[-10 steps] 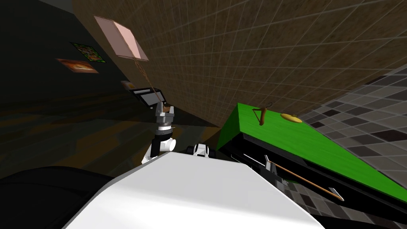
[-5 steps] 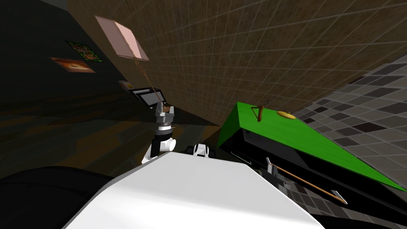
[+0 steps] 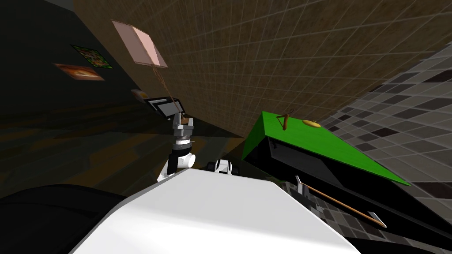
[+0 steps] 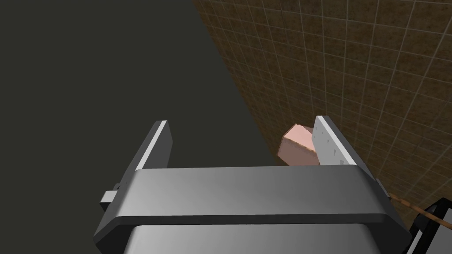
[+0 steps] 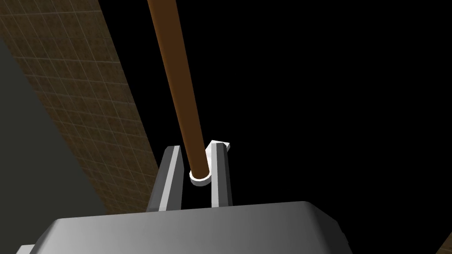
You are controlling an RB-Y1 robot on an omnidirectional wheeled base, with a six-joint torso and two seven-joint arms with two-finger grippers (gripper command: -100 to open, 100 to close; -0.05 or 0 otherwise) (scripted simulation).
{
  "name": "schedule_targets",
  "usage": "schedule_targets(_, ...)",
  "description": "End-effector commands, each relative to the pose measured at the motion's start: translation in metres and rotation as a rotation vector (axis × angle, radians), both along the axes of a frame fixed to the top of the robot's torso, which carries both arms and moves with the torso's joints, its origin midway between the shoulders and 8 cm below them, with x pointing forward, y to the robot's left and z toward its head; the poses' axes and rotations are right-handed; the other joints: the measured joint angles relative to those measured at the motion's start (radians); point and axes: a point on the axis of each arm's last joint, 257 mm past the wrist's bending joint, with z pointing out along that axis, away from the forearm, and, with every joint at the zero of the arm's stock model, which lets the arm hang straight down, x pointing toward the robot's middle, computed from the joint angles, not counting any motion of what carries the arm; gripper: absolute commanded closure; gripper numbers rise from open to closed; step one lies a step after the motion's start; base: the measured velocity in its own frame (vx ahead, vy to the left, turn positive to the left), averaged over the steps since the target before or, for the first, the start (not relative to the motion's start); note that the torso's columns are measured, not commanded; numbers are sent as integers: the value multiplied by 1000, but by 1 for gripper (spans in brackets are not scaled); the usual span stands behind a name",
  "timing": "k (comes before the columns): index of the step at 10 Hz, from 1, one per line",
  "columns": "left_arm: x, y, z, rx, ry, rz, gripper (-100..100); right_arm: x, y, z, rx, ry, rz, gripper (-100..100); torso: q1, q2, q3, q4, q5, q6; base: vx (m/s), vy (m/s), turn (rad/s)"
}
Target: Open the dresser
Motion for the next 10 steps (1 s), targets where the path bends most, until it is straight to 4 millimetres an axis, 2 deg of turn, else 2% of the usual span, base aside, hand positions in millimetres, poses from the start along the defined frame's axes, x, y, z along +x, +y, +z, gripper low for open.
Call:
schedule_targets(1, 0, 0, 0, 0, 0, 0, 0, -5, -12, 8, 1, 2, 5, -100, -1, -2, -2, 0, 1, 0, -66, 73, -30)
schedule_targets(4, 0, 0, 0, 0, 0, 0, 0, -9, -37, 27, 7, 3, 10, -100, -8, -16, -8, -5, -6, -3, 46, 80, -15)
schedule_targets(7, 0, 0, 0, 0, 0, 0, 0, -13, -60, 47, 13, 1, 17, -100, -7, -5, -1, -3, -7, -2, 31, 76, -15)
schedule_targets(9, 0, 0, 0, 0, 0, 0, 0, -14, -60, 43, 17, 7, 11, -100, -3, -4, -1, -2, -4, -3, 5, 27, -8)
schedule_targets(10, 0, 0, 0, 0, 0, 0, 0, -15, -61, 42, 20, 10, 9, 0, -3, -5, -2, -2, -4, -3, 0, 0, 0)
